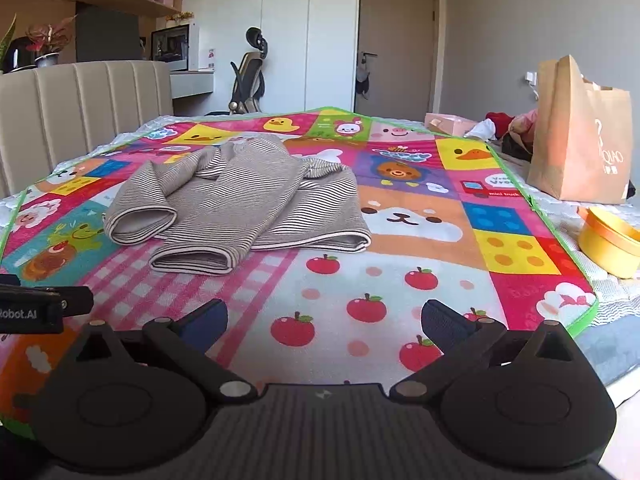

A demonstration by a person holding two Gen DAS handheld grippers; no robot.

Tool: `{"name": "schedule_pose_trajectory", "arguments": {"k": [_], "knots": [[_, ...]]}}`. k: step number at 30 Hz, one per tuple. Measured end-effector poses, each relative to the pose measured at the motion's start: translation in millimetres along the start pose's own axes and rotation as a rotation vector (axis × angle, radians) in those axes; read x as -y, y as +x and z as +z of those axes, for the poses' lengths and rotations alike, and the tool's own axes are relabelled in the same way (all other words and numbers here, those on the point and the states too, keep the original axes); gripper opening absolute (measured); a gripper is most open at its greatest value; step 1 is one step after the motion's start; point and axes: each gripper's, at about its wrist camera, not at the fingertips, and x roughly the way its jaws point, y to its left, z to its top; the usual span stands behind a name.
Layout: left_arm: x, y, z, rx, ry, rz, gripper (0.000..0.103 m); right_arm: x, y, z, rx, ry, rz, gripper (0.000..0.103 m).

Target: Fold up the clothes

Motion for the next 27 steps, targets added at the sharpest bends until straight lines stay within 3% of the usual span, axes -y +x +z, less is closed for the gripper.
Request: {"name": "schedule_pose_trajectory", "arguments": {"k": [3, 5, 9, 27], "knots": [[-4.5, 0.9, 0.3, 0.007, 0.015, 0.000, 0.103, 1.0, 0.3, 0.5, -0.001, 0.005, 0.005, 0.103], [5.2, 7.4, 4.5, -0.037, 0.064, 0.027, 0.103, 5.3, 9.0, 2.7, -0.024, 0.021, 0.004, 0.103], [6.3, 3.9, 0.6, 0.006, 0.061, 0.027, 0.103, 6.4, 14.3, 2.7, -0.030, 0.030, -0.006, 0.103], [2.2, 6.9, -2.6, -0.012, 0.041, 0.019, 0.103, 0.5, 18.4, 2.0, -0.058, 0.013, 0.017, 0.103]]}}
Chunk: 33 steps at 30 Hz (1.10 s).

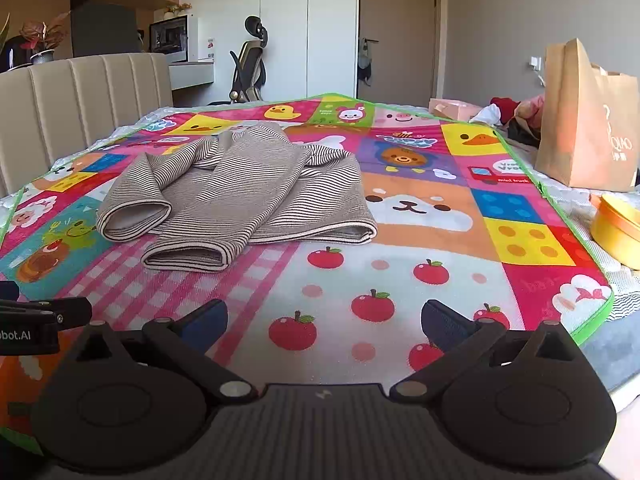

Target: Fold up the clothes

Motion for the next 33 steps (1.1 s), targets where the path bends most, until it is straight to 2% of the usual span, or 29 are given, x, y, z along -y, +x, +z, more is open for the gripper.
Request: {"name": "schedule_pose_trajectory", "arguments": {"k": [33], "knots": [[0.0, 6.7, -4.1, -0.030, -0.001, -0.009, 0.103, -3.9, 4.7, -3.8, -0.014, -0.012, 0.021, 0.103]]}}
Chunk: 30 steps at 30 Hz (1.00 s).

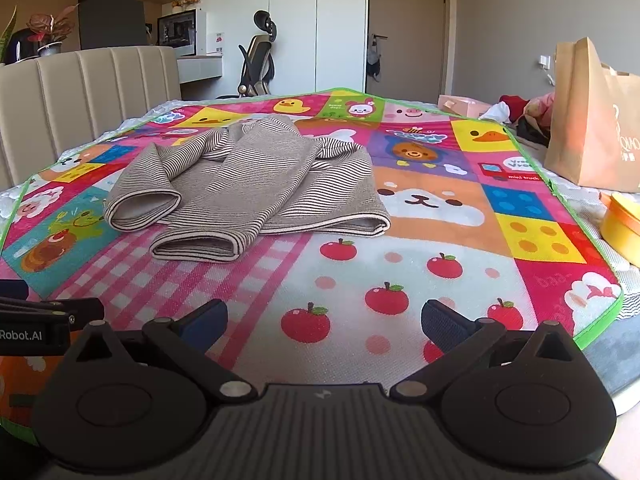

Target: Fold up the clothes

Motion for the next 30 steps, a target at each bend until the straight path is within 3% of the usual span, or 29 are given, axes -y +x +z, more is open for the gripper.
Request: {"name": "schedule_pose_trajectory", "arguments": {"k": [15, 17, 24, 30], "knots": [[1.7, 4.9, 0.4, -0.009, 0.003, -0.005, 0.103, 1.7, 5.2, 1.3, -0.009, -0.005, 0.019, 0.103], [-0.1, 6.8, 4.0, -0.019, -0.003, -0.035, 0.103, 2.7, 6.3, 3.2, -0.007, -0.011, 0.027, 0.103], [-16.2, 26.5, 54.7, 0.027, 0.019, -0.150, 0.103, 19.9, 34.3, 42.2, 0.059, -0.021, 0.027, 0.103], [-28.8, 83.3, 119.9, 0.057, 0.043, -0.195, 0.103, 30.6, 119.7, 107.0, 0.072, -0.012, 0.073, 0.103]]}}
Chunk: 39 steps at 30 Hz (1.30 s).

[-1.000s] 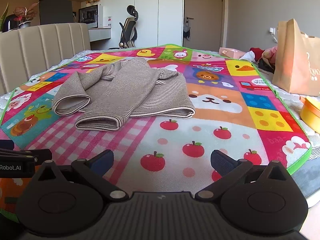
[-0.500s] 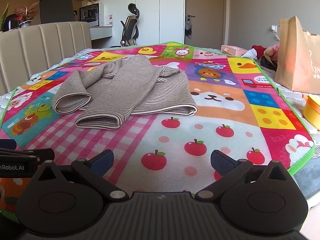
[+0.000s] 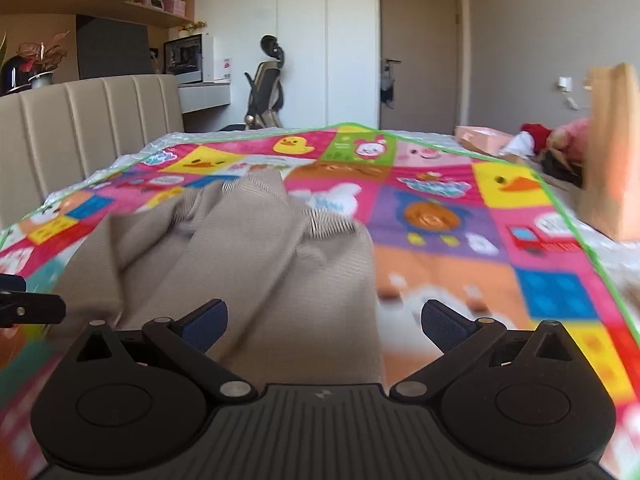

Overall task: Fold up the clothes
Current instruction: 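Grasp the shirt with the left gripper while the right gripper grasps it too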

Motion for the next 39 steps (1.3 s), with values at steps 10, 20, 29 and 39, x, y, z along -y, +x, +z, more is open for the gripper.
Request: {"name": "schedule_pose_trajectory", "arguments": {"k": [10, 20, 29, 39], "knots": [[-51.2, 110.3, 69.3, -0.141, -0.140, -0.057, 0.103, 42.2, 141.8, 51.2, -0.251, 0.260, 0.079, 0.103], [-86.2, 146.7, 79.9, -0.363, -0.306, -0.058, 0.103, 49.8, 185.0, 59.1, -0.494, 0.292, 0.115, 0.103], [-82.4, 192.3, 99.8, -0.497, -0.306, -0.109, 0.102, 14.6, 210.7, 100.5, -0.311, 0.063, 0.109, 0.082], [-72.8, 164.6, 88.0, -0.543, -0.244, -0.159, 0.071, -24.1, 215.6, 77.8, -0.465, -0.043, 0.400, 0.060]]}}
